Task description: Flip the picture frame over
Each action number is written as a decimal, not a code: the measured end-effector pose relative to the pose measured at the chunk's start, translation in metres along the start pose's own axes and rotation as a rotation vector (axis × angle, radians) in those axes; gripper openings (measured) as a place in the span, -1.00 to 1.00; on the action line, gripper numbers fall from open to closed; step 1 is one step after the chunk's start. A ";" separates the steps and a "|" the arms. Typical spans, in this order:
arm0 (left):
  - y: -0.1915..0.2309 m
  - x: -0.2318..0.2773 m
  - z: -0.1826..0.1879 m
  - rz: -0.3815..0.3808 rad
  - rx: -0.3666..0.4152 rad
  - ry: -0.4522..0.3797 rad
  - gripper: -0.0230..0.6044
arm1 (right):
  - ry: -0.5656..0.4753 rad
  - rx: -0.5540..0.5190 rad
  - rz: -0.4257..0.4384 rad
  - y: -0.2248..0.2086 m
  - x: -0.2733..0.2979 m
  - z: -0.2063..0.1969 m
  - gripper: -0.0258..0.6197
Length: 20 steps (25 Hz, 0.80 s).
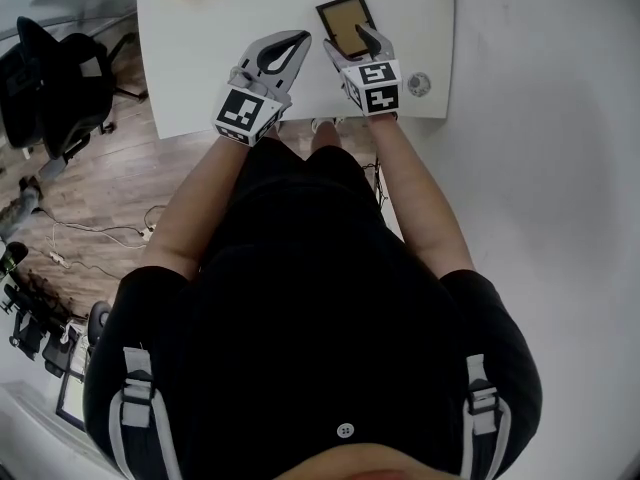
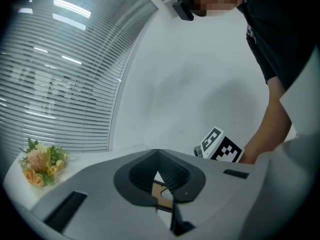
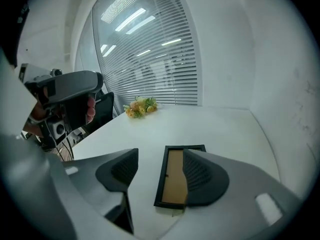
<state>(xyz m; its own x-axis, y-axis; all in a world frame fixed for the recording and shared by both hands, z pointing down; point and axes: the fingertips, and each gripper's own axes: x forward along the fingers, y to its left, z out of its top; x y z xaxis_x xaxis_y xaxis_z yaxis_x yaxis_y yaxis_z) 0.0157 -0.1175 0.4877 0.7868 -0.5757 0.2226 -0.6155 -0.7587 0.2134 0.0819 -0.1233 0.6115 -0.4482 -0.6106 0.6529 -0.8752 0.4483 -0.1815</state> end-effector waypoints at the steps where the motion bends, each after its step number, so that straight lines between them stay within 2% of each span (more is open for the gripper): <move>1: 0.000 0.002 -0.004 0.001 -0.001 0.006 -0.91 | 0.012 -0.001 -0.002 0.000 0.002 -0.004 -0.04; 4: -0.001 0.007 -0.012 0.008 -0.008 0.031 -0.91 | 0.046 -0.006 -0.015 -0.002 0.006 -0.011 -0.07; 7: -0.002 0.011 -0.018 0.007 -0.014 0.043 -0.91 | 0.067 -0.014 -0.033 -0.004 0.010 -0.015 -0.20; 13: 0.010 0.019 -0.050 0.017 -0.037 0.058 -0.91 | 0.117 -0.015 -0.052 -0.006 0.039 -0.044 -0.33; 20: 0.013 0.023 -0.066 0.013 -0.045 0.079 -0.91 | 0.143 -0.016 -0.085 -0.005 0.047 -0.054 -0.51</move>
<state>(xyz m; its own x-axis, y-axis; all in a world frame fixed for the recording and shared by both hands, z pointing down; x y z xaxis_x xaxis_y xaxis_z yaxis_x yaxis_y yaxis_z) 0.0223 -0.1205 0.5580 0.7740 -0.5577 0.2998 -0.6281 -0.7363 0.2519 0.0747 -0.1186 0.6824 -0.3410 -0.5480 0.7638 -0.9054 0.4102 -0.1099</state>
